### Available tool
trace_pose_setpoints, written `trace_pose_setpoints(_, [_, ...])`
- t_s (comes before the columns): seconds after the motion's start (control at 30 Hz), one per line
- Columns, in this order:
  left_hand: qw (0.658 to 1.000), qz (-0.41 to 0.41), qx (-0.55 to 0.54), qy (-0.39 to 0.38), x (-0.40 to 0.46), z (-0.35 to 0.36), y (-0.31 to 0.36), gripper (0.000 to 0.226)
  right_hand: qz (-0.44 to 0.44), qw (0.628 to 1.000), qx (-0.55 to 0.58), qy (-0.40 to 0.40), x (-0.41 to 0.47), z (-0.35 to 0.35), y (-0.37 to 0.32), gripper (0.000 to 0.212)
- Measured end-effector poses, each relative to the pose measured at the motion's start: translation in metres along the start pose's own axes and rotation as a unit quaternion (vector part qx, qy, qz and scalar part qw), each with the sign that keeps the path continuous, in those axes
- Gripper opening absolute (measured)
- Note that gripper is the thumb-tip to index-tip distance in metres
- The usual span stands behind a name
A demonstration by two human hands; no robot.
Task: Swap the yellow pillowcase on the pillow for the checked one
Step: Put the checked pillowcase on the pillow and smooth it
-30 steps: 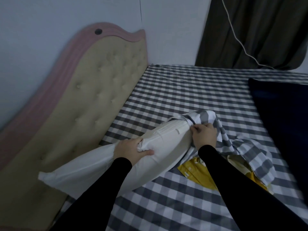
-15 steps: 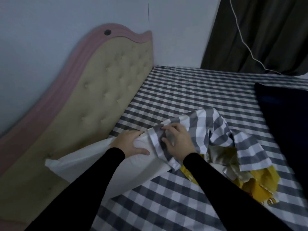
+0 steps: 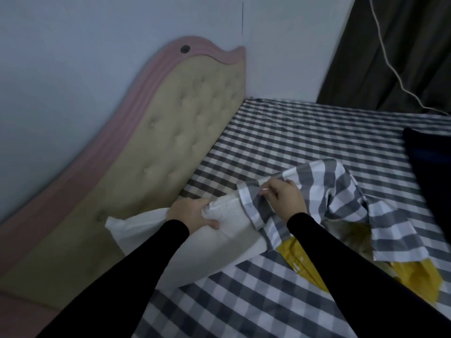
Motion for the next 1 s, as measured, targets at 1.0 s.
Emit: trace_pose_setpoints(1.0, [0.992, 0.095, -0.057, -0.058, 0.057, 0.033, 0.117, 0.051, 0.055, 0.983, -0.146, 0.092, -0.068, -0.049, 0.089, 0.053])
Point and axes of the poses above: each hand's wrist, its own x-axis towards the middle knuckle, its own z-axis out of the palm, y = z × x, the point moved 9 cm from there along x, towards the middle knuckle, and after that the axes turned 2 degrees about -y, right-handed, at the moved point
